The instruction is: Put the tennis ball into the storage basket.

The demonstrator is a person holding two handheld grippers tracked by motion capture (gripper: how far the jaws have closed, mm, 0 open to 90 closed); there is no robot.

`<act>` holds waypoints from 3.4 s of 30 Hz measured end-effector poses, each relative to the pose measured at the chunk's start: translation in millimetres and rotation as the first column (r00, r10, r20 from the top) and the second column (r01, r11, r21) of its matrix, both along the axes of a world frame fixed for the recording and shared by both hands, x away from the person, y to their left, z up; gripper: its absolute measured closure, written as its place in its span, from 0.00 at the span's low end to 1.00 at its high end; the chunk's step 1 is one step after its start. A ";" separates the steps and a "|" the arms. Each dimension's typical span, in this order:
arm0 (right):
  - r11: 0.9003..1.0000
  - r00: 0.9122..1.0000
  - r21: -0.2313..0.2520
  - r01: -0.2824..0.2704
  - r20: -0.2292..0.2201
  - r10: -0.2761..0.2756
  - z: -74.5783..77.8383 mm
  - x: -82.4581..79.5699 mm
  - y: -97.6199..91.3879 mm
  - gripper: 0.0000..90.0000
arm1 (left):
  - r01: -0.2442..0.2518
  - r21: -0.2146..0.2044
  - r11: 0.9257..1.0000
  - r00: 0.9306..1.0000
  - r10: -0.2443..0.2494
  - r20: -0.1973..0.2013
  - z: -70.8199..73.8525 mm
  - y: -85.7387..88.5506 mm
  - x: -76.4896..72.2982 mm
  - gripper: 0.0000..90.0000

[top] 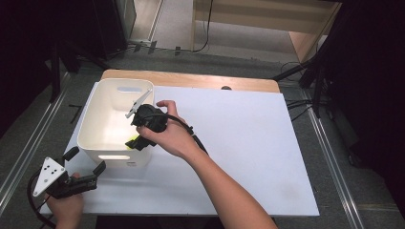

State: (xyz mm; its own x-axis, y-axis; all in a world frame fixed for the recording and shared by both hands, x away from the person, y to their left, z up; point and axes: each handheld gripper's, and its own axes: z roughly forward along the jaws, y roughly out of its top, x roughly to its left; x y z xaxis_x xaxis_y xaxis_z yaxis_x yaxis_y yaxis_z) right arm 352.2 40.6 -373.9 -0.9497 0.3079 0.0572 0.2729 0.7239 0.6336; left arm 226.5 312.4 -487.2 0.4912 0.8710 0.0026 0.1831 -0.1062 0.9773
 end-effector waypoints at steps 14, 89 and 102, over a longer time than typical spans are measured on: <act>0.995 0.999 0.089 0.035 0.031 -0.038 9.1 -8.6 -31.6 0.12 | 0.000 0.009 1.000 1.000 0.000 -0.001 0.0 0.0 -0.1 0.00; 0.887 0.897 0.167 0.430 0.039 -0.441 -67.1 -61.3 -213.4 0.01 | 0.000 0.022 1.000 1.000 0.000 -0.002 -0.4 -1.9 -0.7 0.00; 0.850 0.864 0.190 0.492 0.016 -0.503 -88.5 -75.3 -244.4 0.01 | 0.003 0.034 0.999 1.000 -0.003 -0.003 -0.3 -1.8 -0.9 0.00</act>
State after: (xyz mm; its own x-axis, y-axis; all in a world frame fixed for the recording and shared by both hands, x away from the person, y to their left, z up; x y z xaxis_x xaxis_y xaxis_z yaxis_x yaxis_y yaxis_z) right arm 276.9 -203.8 -462.4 -0.6753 0.7308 0.0993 0.5223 0.3788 0.7640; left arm 225.6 310.6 -487.5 0.4936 0.8692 0.0306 0.1854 -0.1396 0.9727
